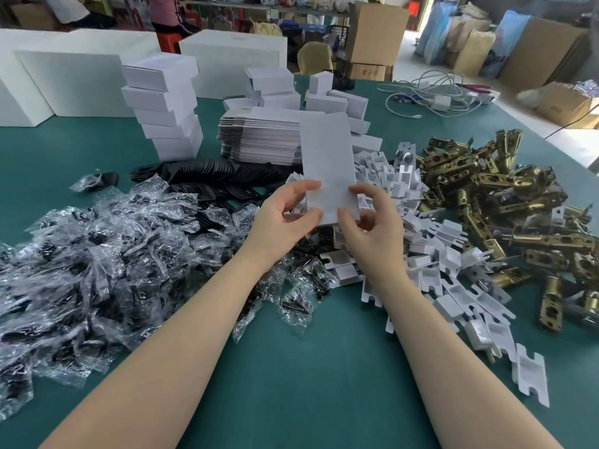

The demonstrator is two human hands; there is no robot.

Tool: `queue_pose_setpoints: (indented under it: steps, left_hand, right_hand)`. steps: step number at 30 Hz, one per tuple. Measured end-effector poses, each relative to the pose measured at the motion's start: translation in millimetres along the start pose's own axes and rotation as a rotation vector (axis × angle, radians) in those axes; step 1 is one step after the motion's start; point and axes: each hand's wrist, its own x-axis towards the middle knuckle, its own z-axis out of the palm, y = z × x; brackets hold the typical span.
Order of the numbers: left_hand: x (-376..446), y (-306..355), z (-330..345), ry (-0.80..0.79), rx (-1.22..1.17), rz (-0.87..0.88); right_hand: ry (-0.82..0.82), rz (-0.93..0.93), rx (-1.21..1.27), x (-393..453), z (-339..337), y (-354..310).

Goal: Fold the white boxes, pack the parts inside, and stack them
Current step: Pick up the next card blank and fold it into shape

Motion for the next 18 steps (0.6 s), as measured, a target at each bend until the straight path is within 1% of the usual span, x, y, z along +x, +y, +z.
queue_pose_setpoints:
  steps: [5, 11, 18]
  left_hand:
    - [0.0, 1.0, 0.0, -0.013, -0.026, 0.004]
    - [-0.2, 1.9, -2.7, -0.034, -0.061, -0.023]
    - [-0.7, 2.3, -2.1, -0.039, -0.077, -0.056]
  right_hand:
    - [0.008, 0.071, 0.074, -1.7, -1.3, -1.1]
    - [0.017, 0.079, 0.086, -1.6, -1.2, 2.9]
    - [-0.073, 0.114, 0.104, -3.0, -1.4, 4.4]
